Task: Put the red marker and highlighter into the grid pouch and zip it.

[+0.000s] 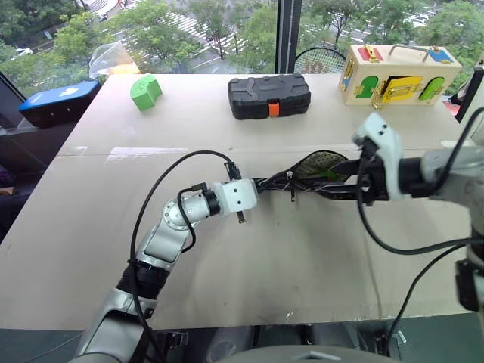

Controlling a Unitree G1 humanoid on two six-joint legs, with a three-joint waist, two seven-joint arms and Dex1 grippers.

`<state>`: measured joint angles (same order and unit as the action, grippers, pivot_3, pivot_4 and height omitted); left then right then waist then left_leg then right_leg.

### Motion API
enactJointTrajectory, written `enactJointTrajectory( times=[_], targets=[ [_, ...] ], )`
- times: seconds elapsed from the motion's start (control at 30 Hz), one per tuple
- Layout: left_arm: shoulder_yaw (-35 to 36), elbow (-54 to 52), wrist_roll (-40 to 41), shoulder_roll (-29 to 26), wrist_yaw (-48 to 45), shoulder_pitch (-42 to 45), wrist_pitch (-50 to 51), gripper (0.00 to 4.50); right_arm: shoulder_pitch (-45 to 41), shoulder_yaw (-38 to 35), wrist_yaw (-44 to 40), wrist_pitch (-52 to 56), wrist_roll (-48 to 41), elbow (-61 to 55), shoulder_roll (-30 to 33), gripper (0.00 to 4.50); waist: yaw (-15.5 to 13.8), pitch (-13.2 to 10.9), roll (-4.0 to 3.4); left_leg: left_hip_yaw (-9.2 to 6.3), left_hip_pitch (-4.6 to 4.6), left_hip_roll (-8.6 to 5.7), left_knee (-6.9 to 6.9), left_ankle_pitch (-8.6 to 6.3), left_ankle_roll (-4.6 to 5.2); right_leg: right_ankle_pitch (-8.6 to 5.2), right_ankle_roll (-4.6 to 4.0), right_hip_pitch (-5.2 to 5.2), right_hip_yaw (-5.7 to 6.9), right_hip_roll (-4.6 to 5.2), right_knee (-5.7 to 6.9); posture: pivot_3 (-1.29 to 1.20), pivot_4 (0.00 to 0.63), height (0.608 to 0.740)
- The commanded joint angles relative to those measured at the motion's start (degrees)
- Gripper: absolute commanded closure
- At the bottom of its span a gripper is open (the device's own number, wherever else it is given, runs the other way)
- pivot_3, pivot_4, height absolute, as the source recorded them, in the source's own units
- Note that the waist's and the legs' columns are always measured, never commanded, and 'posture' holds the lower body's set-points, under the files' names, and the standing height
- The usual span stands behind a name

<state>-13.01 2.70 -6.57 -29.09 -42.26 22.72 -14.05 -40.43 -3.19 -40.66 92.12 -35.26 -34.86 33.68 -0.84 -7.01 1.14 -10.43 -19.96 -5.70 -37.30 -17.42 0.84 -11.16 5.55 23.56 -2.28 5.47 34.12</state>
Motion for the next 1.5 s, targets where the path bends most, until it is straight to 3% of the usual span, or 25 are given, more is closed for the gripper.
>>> enactJointTrajectory(
  times=[0.03,0.23,0.43,0.6,0.7,0.77,0.87,1.07,1.4,1.5],
  targets=[
    [0.3,-0.6,0.3,0.1,0.1,1.3,-0.3,4.5,1.0,-0.1,10.3,0.4,-4.0,-2.0,-4.1,1.22,0.0,0.0,-0.01,-0.01,0.0,0.0,0.0,0.0,0.0,0.0,0.0,0.01,0.0,0.01,0.0,0.0,0.15,0.74],
    [-0.2,-1.5,0.4,0.4,-0.2,1.1,-0.2,4.5,4.1,-0.2,29.4,0.4,-5.8,0.5,-19.3,1.22,0.1,0.0,-0.02,-0.04,0.02,-0.02,0.02,0.01,-0.01,0.0,-0.01,0.07,0.0,-0.02,0.04,0.0,0.15,0.74],
    [-0.5,-2.3,0.2,0.5,-0.3,0.7,-0.1,4.5,3.1,-1.5,38.1,0.4,-10.7,3.3,-22.1,1.22,0.2,0.0,-0.01,-0.01,0.05,-0.09,-0.01,0.01,-0.01,0.0,-0.01,0.08,0.03,0.0,0.1,0.0,0.15,0.74],
    [0.0,-2.2,0.2,0.3,0.3,0.8,1.0,4.5,1.6,-2.4,38.1,0.4,-19.5,1.0,-11.9,1.22,0.0,0.0,-0.04,0.07,0.08,-0.08,-0.01,0.01,0.0,-0.01,-0.02,0.12,0.09,0.07,0.28,0.0,0.15,0.74],
    [0.3,-2.4,0.4,0.1,0.3,0.5,1.4,4.5,2.3,-5.8,35.7,0.4,-32.5,-0.9,-3.2,1.22,0.0,0.0,-0.03,0.07,0.1,-0.11,-0.02,0.0,0.01,-0.01,-0.01,0.09,0.21,0.11,0.24,0.0,0.15,0.74],
    [0.3,-2.5,0.4,0.2,0.4,0.5,1.5,4.5,3.2,-8.7,35.8,0.4,-42.1,-0.8,-0.8,1.22,0.1,0.0,-0.01,0.05,0.1,-0.06,0.03,0.0,0.01,-0.01,-0.01,0.06,0.24,0.11,0.22,0.0,0.15,0.74],
    [0.3,-2.4,0.5,0.3,0.4,0.6,1.6,4.5,5.8,-7.8,40.0,-1.2,-49.1,-0.4,1.2,1.22,0.3,0.0,0.01,0.05,0.1,-0.01,0.06,0.0,0.01,-0.01,-0.01,0.04,0.26,0.09,0.19,0.0,0.15,0.74],
    [0.2,-2.6,0.8,0.4,0.1,0.7,1.4,4.5,9.2,1.3,57.5,-11.7,-59.0,3.9,2.0,1.22,0.1,0.0,0.02,0.12,0.1,-0.02,-0.02,0.01,0.03,-0.01,-0.01,0.03,0.22,0.22,0.27,0.0,0.15,0.74],
    [-0.7,-4.0,0.6,0.8,-0.3,-0.1,1.2,4.5,6.0,9.1,71.0,-23.4,-63.5,10.8,1.5,1.22,0.1,0.0,0.03,0.07,0.1,-0.02,-0.01,0.01,0.03,-0.01,0.0,0.03,0.25,0.19,0.24,0.0,0.15,0.74],
    [-1.1,-4.6,0.4,1.1,-0.2,-0.3,1.4,4.5,4.7,10.5,72.2,-25.1,-61.9,12.7,0.2,2.11,0.1,0.0,0.02,0.06,0.1,-0.02,0.01,0.01,0.03,-0.01,0.0,0.03,0.25,0.17,0.23,0.0,0.15,0.74]
  ],
)
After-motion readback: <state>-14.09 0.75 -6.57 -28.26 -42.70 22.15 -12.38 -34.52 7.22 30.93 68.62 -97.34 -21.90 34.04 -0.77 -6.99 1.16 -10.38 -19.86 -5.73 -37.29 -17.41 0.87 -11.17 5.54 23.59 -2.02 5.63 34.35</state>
